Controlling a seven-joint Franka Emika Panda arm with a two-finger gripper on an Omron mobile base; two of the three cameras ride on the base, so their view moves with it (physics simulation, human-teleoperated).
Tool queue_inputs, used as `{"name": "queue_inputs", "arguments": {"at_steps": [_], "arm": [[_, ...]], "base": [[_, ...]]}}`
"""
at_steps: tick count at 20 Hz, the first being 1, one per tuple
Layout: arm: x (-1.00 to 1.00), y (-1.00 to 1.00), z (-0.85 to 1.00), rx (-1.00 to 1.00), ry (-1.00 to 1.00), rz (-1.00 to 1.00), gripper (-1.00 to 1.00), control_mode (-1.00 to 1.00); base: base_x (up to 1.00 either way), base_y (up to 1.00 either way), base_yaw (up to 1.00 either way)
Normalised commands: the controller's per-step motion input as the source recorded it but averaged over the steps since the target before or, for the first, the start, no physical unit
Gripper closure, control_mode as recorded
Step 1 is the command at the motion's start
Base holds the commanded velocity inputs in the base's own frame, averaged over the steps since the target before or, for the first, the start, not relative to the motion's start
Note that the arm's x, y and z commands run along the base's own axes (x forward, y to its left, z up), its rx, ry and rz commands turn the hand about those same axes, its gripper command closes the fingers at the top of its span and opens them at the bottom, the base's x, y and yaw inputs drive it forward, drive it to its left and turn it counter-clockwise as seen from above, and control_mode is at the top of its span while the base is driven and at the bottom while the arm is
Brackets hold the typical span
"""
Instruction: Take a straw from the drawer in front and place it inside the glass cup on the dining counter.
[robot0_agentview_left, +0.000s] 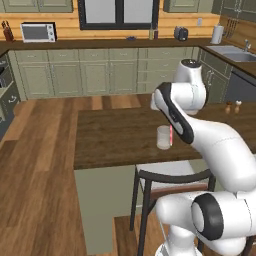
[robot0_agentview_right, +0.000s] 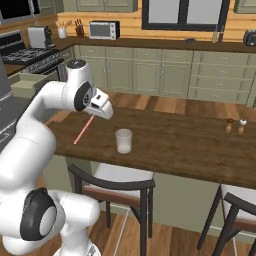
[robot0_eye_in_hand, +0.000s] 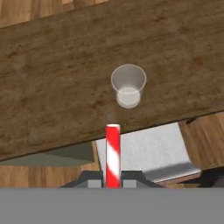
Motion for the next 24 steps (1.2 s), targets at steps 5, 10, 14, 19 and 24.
{"name": "queue_inputs", "arguments": {"at_steps": [5, 10, 14, 19, 24], "arm": [[0.47, -0.76, 0.22, 0.03, -0.25, 0.29, 1.0, -1.0], [0.5, -0.49, 0.01, 0.11, -0.24, 0.44, 1.0, -1.0], [0.62, -0.05, 0.0, 0.1, -0.18, 0.4, 1.0, -1.0], [0.83, 0.09, 0.0, 0.07, -0.07, 0.16, 1.0, -1.0], [0.66, 0.12, -0.14, 0.09, -0.01, 0.07, 1.0, -1.0]], "base": [[0.0, 0.0, 0.0], [0.0, 0.0, 0.0], [0.0, 0.0, 0.0], [0.0, 0.0, 0.0], [0.0, 0.0, 0.0]]}}
